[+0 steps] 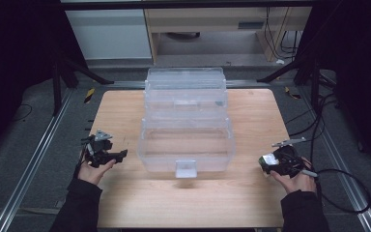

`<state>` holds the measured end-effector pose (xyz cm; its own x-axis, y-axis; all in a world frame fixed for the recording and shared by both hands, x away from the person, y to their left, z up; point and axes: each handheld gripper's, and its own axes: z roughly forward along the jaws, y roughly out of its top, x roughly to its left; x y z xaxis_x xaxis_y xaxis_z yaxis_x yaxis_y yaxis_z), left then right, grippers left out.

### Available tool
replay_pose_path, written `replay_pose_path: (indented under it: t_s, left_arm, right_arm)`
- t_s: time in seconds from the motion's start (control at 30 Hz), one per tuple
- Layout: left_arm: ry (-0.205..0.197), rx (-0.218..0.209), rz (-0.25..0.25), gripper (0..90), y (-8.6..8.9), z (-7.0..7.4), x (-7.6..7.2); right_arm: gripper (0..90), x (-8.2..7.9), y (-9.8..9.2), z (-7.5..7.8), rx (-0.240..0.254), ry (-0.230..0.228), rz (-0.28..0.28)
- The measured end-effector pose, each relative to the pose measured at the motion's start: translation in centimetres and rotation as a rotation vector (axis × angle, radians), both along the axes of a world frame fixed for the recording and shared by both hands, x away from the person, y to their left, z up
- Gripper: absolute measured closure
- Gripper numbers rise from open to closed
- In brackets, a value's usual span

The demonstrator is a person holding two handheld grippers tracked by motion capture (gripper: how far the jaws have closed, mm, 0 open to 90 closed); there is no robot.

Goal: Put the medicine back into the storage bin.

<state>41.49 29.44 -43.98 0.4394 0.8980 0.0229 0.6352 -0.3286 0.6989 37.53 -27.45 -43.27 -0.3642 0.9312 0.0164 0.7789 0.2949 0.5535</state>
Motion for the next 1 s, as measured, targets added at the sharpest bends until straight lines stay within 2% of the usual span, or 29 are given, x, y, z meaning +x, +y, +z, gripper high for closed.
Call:
replay_pose_path:
  t_s: [0.07, 0.13, 0.27, 0.33, 0.37, 0.5, 1.0]
  left_arm:
    - [-0.003, -0.005, 0.0, 29.7, 0.0, 0.0, 0.0]
    - [-0.001, -0.004, -0.001, 30.1, 0.0, 0.0, 0.0]
    - [0.003, 0.002, -0.005, 31.3, -0.2, 0.0, 0.0]
    - [0.0, 0.0, -0.009, 31.6, -0.3, 0.0, 0.0]
    - [-0.001, 0.0, -0.01, 31.7, -0.3, 0.0, 0.0]
    - [-0.008, -0.006, -0.008, 31.8, -0.2, 0.2, -0.1]
    - [-0.011, -0.004, 0.001, 31.6, -0.2, 0.1, 0.1]
  right_arm:
    - [44.9, 0.0, 0.0, 0.2, 0.01, -0.013, 0.009]
    - [44.9, 0.0, 0.2, 0.8, 0.048, -0.021, 0.024]
    - [45.0, 0.4, 0.9, 2.1, 0.043, -0.067, 0.047]
    - [45.0, 0.5, 0.9, 2.3, 0.045, -0.073, 0.048]
    - [45.0, 0.5, 1.0, 2.9, 0.058, -0.095, 0.054]
    - [45.1, 0.5, 0.9, 3.7, 0.078, -0.127, 0.062]
    - [45.2, 1.7, 2.7, 6.4, 0.117, -0.199, 0.107]
